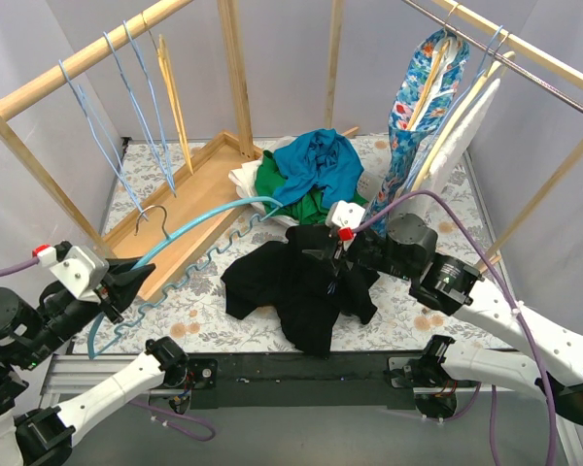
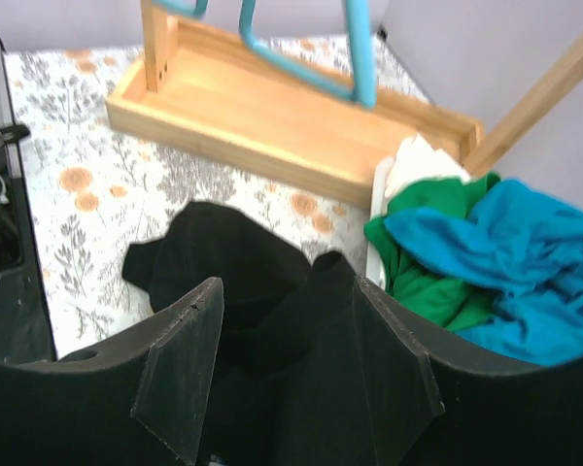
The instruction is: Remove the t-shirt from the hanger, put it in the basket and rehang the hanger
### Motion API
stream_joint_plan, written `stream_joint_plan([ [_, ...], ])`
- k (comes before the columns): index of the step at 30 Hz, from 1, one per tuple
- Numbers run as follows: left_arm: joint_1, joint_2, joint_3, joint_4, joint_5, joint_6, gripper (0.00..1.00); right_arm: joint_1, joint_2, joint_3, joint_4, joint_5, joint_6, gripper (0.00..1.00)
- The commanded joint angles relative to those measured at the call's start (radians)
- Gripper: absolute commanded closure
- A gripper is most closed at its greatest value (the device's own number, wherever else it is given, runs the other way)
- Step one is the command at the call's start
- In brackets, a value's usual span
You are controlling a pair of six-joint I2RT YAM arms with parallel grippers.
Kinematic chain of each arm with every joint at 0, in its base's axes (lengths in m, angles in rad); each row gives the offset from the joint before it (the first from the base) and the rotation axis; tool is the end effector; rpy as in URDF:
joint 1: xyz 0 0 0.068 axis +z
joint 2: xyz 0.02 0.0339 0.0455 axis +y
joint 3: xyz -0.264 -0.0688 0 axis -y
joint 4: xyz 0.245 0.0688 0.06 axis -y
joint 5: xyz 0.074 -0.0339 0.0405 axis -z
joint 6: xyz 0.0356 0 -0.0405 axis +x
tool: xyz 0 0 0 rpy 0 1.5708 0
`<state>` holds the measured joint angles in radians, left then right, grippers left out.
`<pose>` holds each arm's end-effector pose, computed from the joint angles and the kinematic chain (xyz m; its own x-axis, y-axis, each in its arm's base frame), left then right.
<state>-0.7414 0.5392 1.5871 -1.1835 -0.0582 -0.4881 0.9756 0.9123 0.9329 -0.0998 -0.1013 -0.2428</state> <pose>-0.0190 0.0202 0.4765 -0.3843 -0.2829 -0.8788 0.5112 0.7275 -0.4577 0.1155 0.1769 0.3787 0.1686 -0.1776 -0.9695 -0.8652 0.4447 -0.2319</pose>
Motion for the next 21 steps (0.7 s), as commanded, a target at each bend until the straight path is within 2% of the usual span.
stream_joint_plan([
  [1,0.004,-0.012,0.001,0.024,0.057,0.003,1.0,-0.002,-0.007,0.121,0.118,-0.069,-0.033,0.37],
  [4,0.004,-0.015,-0.015,0.03,0.121,0.002,1.0,-0.002,-0.012,0.18,0.121,-0.135,-0.061,0.37],
  [7,0.004,-0.013,-0.048,0.039,0.17,-0.004,1.0,-0.002,-0.001,0.259,0.097,-0.306,-0.096,0.37],
  [13,0.004,-0.007,-0.107,0.042,0.236,0.003,1.0,-0.003,0.08,0.409,-0.127,-0.521,-0.159,0.33],
  [19,0.004,-0.005,-0.127,0.053,0.294,0.013,1.0,-0.002,0.198,0.521,-0.385,-0.621,-0.228,0.31],
  [21,0.004,-0.002,-0.121,0.047,0.314,0.017,1.0,-0.002,0.224,0.535,-0.425,-0.623,-0.236,0.31],
])
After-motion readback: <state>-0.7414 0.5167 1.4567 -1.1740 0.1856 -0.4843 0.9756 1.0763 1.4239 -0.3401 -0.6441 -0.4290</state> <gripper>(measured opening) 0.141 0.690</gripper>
